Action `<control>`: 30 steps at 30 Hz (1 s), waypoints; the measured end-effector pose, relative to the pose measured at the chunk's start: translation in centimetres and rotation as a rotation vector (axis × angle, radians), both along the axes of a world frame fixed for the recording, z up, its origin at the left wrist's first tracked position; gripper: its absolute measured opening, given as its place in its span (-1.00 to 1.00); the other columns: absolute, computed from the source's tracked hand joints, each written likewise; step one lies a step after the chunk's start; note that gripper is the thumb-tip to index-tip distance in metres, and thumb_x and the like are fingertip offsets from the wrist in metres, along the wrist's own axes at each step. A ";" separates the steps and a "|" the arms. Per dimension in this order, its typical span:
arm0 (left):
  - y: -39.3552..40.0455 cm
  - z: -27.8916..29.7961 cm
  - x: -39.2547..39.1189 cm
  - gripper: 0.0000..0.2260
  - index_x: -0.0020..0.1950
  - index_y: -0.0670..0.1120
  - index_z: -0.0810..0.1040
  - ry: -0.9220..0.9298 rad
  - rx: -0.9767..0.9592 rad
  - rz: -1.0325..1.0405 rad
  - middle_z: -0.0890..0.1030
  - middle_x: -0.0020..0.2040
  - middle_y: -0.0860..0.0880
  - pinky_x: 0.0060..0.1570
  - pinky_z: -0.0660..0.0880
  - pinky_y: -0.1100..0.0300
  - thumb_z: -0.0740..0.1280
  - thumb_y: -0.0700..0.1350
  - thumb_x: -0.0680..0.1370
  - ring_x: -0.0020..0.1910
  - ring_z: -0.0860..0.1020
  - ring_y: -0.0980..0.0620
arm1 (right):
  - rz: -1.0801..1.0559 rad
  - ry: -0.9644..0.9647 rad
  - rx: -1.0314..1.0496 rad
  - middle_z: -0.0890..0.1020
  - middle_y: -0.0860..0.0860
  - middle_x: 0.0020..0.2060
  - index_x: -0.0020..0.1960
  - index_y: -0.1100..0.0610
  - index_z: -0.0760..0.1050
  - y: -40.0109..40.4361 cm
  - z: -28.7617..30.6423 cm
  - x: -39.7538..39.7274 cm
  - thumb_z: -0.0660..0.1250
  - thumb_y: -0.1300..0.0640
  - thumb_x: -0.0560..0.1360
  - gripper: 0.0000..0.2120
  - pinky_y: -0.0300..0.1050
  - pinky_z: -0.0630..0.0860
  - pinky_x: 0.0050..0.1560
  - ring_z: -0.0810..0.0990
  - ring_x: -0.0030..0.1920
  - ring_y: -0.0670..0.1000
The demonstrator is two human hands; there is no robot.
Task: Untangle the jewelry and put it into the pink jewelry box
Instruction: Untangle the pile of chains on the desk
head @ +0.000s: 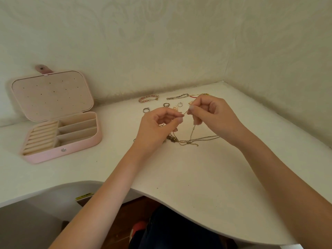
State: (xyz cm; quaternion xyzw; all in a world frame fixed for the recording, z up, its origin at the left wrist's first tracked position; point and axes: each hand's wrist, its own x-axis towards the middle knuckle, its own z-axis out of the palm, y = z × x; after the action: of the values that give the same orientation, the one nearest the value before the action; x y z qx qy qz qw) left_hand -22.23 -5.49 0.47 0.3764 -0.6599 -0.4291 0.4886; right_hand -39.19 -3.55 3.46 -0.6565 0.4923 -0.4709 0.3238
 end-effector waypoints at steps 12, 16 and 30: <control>-0.3 -0.8 0.3 -0.87 -0.19 -0.04 0.63 -0.242 -0.074 0.087 0.60 -0.29 0.13 -0.41 0.34 0.40 0.34 -0.25 0.45 -0.33 0.46 0.13 | 0.150 -0.550 0.216 0.17 -0.06 -0.61 -0.18 0.16 0.48 0.4 1.3 -1.0 0.15 0.21 0.59 -0.78 -0.22 0.41 -0.50 0.18 -0.60 -0.08; -0.9 -0.8 0.6 -0.89 -0.15 -0.04 0.61 -0.207 -0.027 0.178 0.64 -0.20 -0.04 -0.42 0.43 0.25 0.32 -0.22 0.49 -0.38 0.53 -0.02 | 0.128 -0.639 0.238 0.13 -0.10 -0.56 -0.18 0.09 0.53 0.2 1.8 -2.7 0.20 0.13 0.55 -0.81 -0.40 0.02 -0.62 0.06 -0.58 -0.15; -1.4 -0.7 1.0 -0.84 -0.16 -0.07 0.62 -0.144 -0.019 0.198 0.34 -0.52 0.08 -0.38 0.25 0.22 0.32 -0.05 0.55 -0.50 0.30 0.10 | -0.165 -0.666 0.188 0.16 -0.10 -0.55 -0.15 0.03 0.55 -0.6 1.9 -6.2 0.21 0.12 0.56 -0.83 -0.27 -0.07 -0.54 0.05 -0.54 -0.12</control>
State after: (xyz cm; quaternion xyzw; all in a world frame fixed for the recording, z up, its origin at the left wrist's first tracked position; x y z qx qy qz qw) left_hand -21.22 -6.85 -0.27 0.4649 -0.6569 -0.3442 0.4837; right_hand -45.36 -4.17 5.37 -0.3923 0.4522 -0.6365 0.4863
